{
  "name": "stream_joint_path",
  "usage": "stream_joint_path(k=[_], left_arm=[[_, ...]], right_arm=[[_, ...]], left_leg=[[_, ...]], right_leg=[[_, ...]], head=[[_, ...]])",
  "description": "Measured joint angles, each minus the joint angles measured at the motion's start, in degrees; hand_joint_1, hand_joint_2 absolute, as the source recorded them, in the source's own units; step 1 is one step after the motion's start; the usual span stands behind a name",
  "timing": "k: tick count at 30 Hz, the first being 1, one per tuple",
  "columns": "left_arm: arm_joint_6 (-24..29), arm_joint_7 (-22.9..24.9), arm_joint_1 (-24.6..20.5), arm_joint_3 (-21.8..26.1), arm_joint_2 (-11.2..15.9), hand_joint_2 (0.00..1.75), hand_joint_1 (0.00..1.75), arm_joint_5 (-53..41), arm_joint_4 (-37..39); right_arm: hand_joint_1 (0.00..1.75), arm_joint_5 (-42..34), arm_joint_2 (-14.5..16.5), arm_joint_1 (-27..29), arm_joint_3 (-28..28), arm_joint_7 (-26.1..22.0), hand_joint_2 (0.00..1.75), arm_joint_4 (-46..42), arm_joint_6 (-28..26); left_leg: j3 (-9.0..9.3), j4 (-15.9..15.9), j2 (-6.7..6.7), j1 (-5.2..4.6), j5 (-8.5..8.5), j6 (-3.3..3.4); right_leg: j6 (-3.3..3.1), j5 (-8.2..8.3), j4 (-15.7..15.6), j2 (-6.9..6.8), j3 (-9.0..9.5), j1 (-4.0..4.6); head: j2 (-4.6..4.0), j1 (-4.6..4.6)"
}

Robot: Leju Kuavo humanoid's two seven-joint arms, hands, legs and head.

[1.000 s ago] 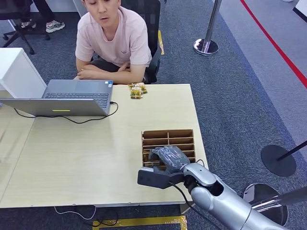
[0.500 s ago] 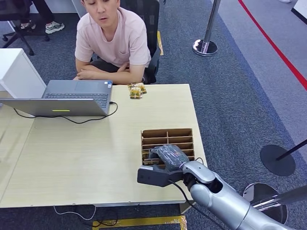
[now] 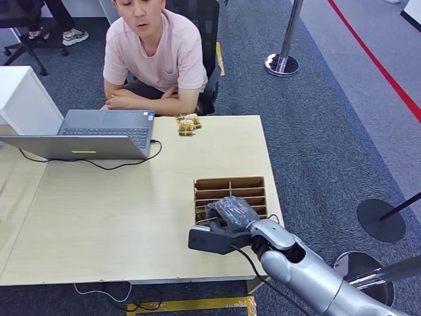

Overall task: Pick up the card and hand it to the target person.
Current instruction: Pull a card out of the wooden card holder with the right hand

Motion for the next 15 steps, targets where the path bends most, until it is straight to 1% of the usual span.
stream_joint_path(k=[9, 15], left_arm=[[0.1, 0.5, 0.0, 0.0, 0.0, 1.75, 0.0, 0.5, 0.0], [0.1, 0.5, 0.0, 0.0, 0.0, 1.75, 0.0, 0.7, 0.0]], right_arm=[[1.71, -0.2, 0.0, -0.1, 0.0, -0.4, 1.75, 0.0, -0.9], [1.71, -0.5, -0.1, 0.1, -1.0, -1.0, 1.75, -0.2, -3.1]], left_leg=[[-0.06, 0.0, 0.0, 0.0, -0.02, 0.0], [-0.13, 0.0, 0.0, -0.01, 0.0, 0.01]], right_leg=[[-0.01, -0.02, 0.0, 0.0, -0.05, 0.0], [0.0, -0.01, 0.0, -0.01, -0.09, 0.0]], head=[[0.01, 0.01], [0.01, 0.0]])
